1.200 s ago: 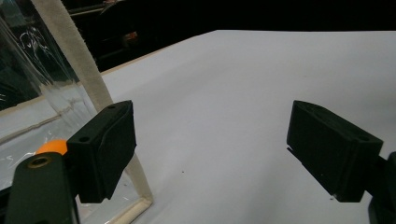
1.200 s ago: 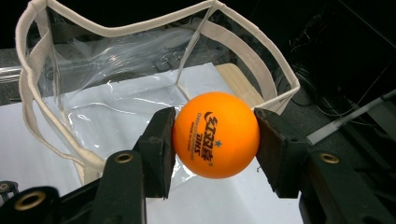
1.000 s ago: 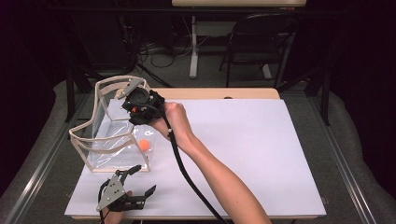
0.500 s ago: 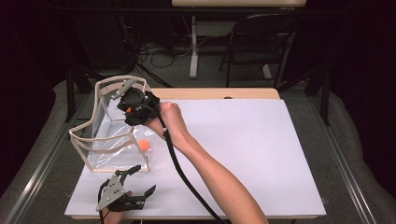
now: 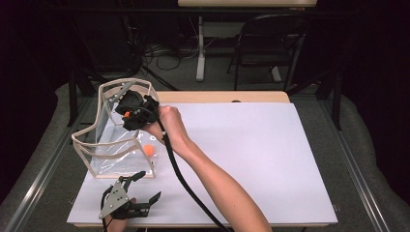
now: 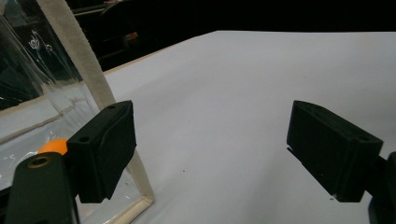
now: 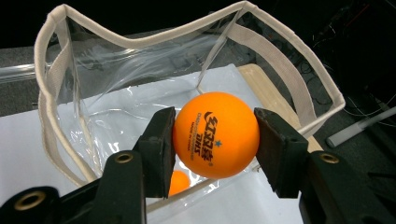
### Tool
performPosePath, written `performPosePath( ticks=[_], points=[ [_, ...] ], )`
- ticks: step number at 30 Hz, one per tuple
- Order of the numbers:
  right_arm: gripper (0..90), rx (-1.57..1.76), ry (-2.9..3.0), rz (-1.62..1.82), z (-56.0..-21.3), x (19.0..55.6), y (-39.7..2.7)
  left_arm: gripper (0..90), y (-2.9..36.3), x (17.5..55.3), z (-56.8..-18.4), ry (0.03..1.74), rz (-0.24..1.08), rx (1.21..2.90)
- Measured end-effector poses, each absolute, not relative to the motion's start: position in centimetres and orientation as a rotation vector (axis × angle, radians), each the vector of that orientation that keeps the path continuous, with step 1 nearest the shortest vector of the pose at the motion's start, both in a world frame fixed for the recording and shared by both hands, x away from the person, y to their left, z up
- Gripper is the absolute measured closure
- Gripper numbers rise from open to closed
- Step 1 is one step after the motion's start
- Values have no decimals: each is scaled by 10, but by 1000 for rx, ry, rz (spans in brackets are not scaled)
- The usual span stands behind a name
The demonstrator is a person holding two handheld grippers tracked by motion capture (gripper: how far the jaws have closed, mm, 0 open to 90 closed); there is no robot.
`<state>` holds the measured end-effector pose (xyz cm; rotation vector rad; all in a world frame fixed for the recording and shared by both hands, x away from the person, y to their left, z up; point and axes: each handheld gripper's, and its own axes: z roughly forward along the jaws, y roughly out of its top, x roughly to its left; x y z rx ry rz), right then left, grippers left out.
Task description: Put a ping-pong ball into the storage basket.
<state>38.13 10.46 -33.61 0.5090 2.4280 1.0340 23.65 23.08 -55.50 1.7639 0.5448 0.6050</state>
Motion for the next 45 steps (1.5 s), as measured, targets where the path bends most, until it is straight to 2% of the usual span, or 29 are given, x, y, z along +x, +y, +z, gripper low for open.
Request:
performPosePath(
  ticks=[45],
  points=[
    [504,608,2570,907,-363,412,127,160,231,237,-555,542,602,1766]
  ],
)
